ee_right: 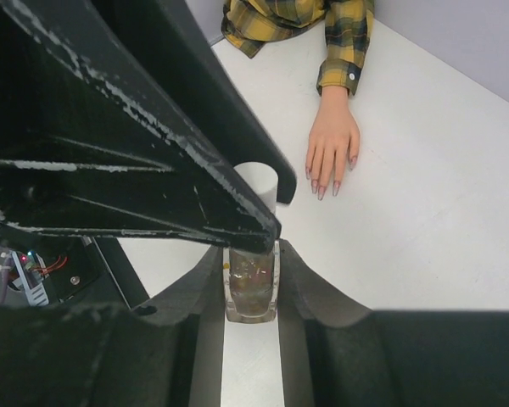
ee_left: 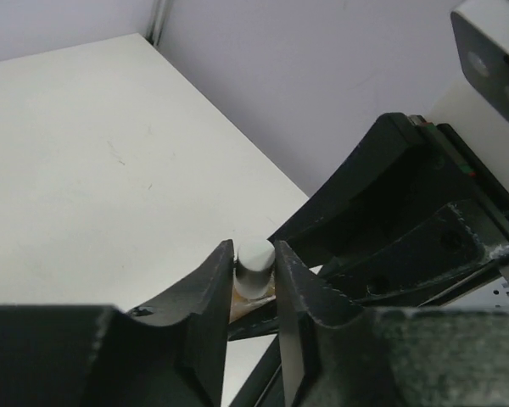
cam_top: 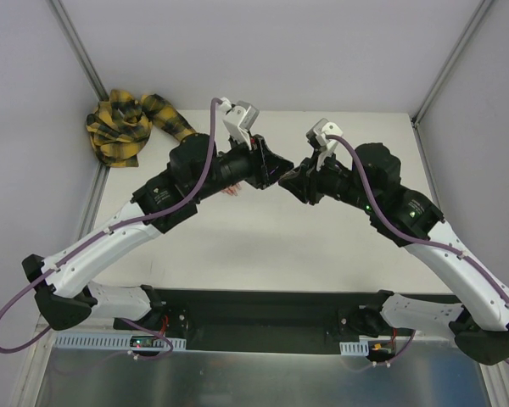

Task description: Paint the nails

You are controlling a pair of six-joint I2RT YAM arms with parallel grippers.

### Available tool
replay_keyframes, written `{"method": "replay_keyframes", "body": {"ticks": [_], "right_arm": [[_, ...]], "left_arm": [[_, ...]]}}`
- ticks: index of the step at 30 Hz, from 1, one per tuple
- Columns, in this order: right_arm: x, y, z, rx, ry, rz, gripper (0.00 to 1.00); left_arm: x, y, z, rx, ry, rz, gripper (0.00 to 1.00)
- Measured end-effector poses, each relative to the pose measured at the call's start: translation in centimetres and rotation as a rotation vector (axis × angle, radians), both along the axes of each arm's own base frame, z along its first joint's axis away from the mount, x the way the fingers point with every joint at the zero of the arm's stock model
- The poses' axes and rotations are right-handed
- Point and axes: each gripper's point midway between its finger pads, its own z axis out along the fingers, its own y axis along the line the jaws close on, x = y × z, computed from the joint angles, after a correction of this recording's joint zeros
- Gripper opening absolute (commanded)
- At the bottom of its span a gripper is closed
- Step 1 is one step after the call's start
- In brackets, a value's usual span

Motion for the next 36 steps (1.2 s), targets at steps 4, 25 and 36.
{"method": "replay_keyframes", "body": {"ticks": [4,25,36], "right_arm": [[-0.2,0.0,0.0,0.001,0.0,0.006,0.0],[-11.1,1.8,2.2,0.144,0.036,0.647,0.0],[-7.3,1.7,2.2,0.08,-0.01,0.442,0.0]], "left_arm": [[-1.0,-0.5,0.0,0.004,-0.01,-0.06,0.0],[-11.7,2.4,2.7,-0.089,-0.259,-0.841,0.58],[-5.8,3.2,3.1,-0.06,-0.083,-0.423,0.65]]}}
